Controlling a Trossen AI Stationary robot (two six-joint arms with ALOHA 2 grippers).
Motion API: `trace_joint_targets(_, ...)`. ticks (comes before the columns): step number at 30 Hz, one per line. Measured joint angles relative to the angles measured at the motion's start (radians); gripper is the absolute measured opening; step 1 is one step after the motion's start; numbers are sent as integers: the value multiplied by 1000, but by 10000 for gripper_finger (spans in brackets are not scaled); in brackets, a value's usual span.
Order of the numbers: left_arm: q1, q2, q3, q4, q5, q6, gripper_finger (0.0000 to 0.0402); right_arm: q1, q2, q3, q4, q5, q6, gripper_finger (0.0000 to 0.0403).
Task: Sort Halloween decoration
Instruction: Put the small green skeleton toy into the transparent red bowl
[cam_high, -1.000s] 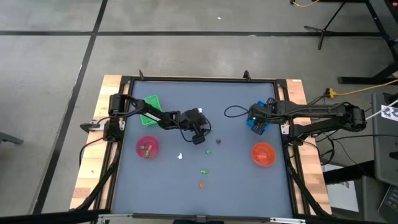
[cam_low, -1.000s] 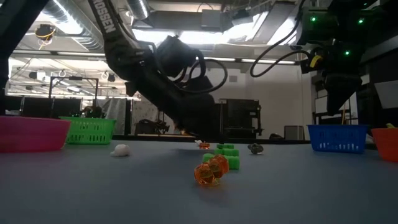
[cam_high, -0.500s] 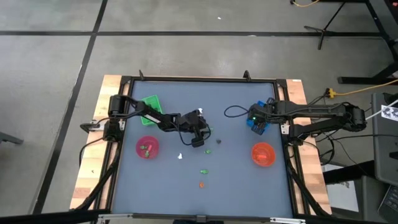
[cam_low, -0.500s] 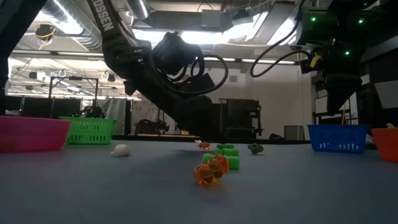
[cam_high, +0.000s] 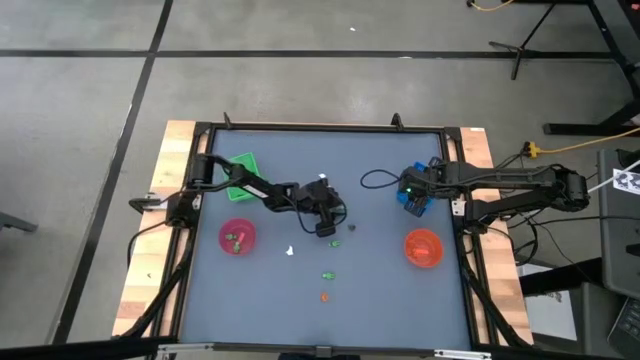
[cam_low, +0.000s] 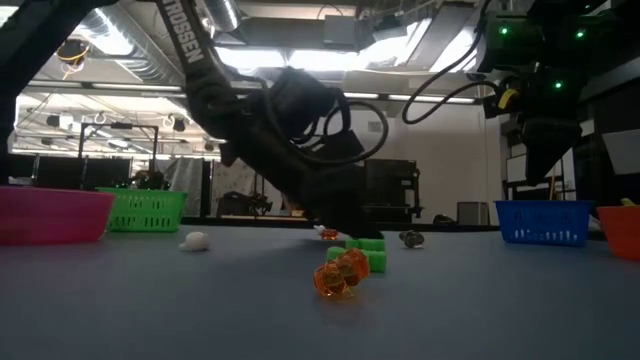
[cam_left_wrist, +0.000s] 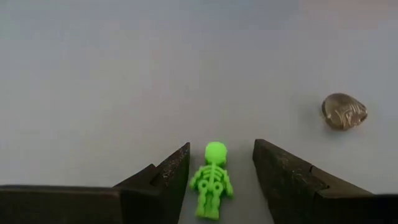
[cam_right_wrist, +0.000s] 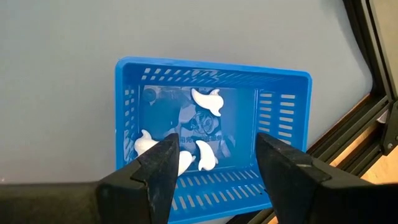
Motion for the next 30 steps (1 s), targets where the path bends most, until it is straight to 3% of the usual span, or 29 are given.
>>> trace_joint_targets(13,-1,-2,11,-90,-7,-2,121,0,0,0,0,0,0,211)
trace_joint_targets(25,-2,-4,7,-89,-7,-2,42,0,0,0,0,0,0,211)
trace_joint_targets(30,-4,-10,6,-88,-12,0,32,0,0,0,0,0,0,211)
